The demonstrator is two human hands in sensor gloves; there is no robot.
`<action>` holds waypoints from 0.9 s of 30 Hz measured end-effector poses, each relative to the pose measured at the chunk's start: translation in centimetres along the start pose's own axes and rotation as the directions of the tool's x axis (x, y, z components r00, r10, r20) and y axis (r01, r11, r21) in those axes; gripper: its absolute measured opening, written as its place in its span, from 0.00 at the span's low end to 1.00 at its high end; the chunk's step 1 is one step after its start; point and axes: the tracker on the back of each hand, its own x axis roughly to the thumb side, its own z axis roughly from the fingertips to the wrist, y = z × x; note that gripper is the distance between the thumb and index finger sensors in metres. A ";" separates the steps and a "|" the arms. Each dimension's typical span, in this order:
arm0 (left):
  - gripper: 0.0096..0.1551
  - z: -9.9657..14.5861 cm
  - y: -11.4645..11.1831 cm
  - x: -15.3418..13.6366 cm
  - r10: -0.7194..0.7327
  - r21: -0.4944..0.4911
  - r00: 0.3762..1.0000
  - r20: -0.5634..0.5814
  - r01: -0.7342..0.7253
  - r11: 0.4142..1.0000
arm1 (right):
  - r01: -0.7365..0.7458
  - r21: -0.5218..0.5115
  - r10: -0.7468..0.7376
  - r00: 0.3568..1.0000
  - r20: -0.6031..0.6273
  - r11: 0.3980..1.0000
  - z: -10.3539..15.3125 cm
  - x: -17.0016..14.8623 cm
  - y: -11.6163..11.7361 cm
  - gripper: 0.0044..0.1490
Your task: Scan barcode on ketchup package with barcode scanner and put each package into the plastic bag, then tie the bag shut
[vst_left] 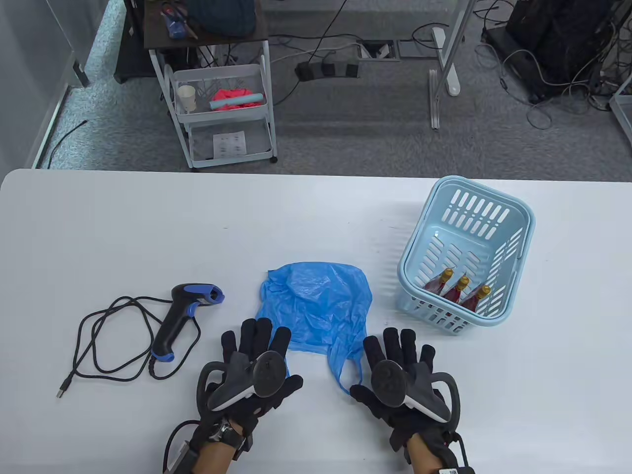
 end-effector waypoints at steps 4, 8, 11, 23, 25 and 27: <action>0.57 0.0 0.0 -0.1 0.002 0.000 1.000 -0.003 -0.002 1.000 | -0.001 0.004 0.001 1.000 -0.001 1.000 0.0 0.0 0.0 0.60; 0.57 0.0 0.0 -0.1 0.006 0.003 1.000 -0.006 -0.006 1.000 | 0.001 0.005 -0.001 1.000 0.000 1.000 0.0 0.0 0.0 0.60; 0.57 0.0 0.0 -0.2 0.008 0.006 1.000 -0.008 -0.008 1.000 | 0.003 0.005 -0.003 1.000 0.000 1.000 -0.1 0.0 0.0 0.60; 0.57 0.0 0.1 -0.4 0.001 0.023 1.000 -0.018 0.000 1.000 | 0.030 -0.003 -0.030 1.000 0.004 1.000 -0.2 -0.2 -0.1 0.60; 0.57 0.0 0.1 -0.4 -0.005 0.022 1.000 -0.019 0.005 1.000 | 0.031 -0.004 -0.031 1.000 0.006 1.000 -0.2 -0.2 -0.1 0.60; 0.57 0.0 0.1 -0.4 -0.006 0.022 1.000 -0.019 0.006 1.000 | 0.032 -0.004 -0.032 0.999 0.007 0.999 -0.2 -0.3 -0.1 0.60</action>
